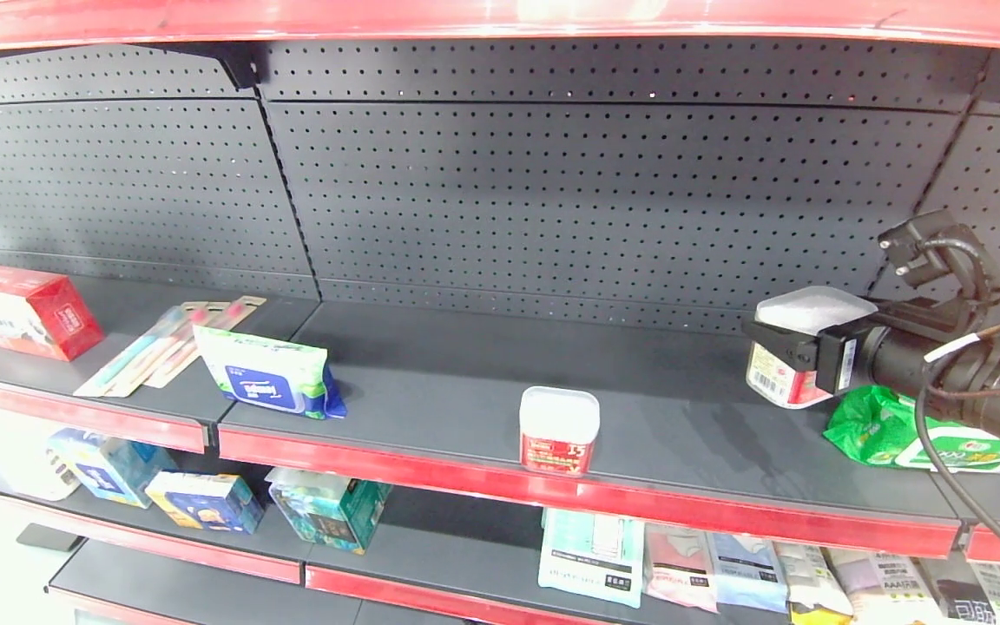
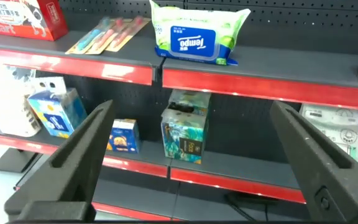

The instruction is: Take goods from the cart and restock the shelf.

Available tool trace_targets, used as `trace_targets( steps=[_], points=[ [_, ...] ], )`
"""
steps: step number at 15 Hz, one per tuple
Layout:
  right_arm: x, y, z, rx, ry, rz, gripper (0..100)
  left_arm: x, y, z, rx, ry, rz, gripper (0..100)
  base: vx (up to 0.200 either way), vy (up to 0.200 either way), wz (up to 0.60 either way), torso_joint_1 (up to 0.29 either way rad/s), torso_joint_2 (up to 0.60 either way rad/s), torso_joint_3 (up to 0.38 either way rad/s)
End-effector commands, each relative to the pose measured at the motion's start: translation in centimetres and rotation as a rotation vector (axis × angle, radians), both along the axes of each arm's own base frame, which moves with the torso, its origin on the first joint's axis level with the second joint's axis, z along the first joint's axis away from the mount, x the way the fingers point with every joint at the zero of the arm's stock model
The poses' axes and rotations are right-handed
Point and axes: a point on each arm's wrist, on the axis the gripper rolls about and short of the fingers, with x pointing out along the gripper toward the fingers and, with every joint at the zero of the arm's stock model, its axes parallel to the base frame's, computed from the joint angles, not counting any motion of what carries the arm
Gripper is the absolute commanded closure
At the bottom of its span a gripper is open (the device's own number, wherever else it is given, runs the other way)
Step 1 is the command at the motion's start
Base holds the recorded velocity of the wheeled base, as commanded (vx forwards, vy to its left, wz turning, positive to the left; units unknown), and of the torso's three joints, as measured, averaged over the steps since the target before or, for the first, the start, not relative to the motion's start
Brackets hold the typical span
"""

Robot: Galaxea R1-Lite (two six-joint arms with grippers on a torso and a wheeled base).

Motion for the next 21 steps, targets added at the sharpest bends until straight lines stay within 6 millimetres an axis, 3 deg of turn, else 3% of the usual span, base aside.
trace_targets(
  steps=[1,8,13,19,21],
  points=[
    [0.3,0.2,-0.5,0.001,0.018,0.004,100,0.0,0.0,0.0,0.000,-0.004,0.002,0,0.000,0.000,0.00,0.000,0.00,0.000],
    [6.1,1.5,-5.1,0.091,0.018,-0.076,100,0.0,0.0,0.0,0.000,-0.002,0.002,0,0.000,0.000,0.00,0.000,0.00,0.000],
    [9.7,3.0,-6.3,0.203,0.039,-0.171,100,0.0,0.0,0.0,0.000,-0.004,0.002,0,0.000,0.000,0.00,0.000,0.00,0.000],
    [9.9,7.8,-7.7,0.259,0.072,-0.174,100,0.0,0.0,0.0,0.000,-0.002,0.002,0,0.000,0.000,0.00,0.000,0.00,0.000],
    [10.2,8.6,-8.8,0.246,0.090,-0.197,100,0.0,0.0,0.0,0.000,-0.002,0.002,0,0.000,0.000,0.00,0.000,0.00,0.000]
  ],
)
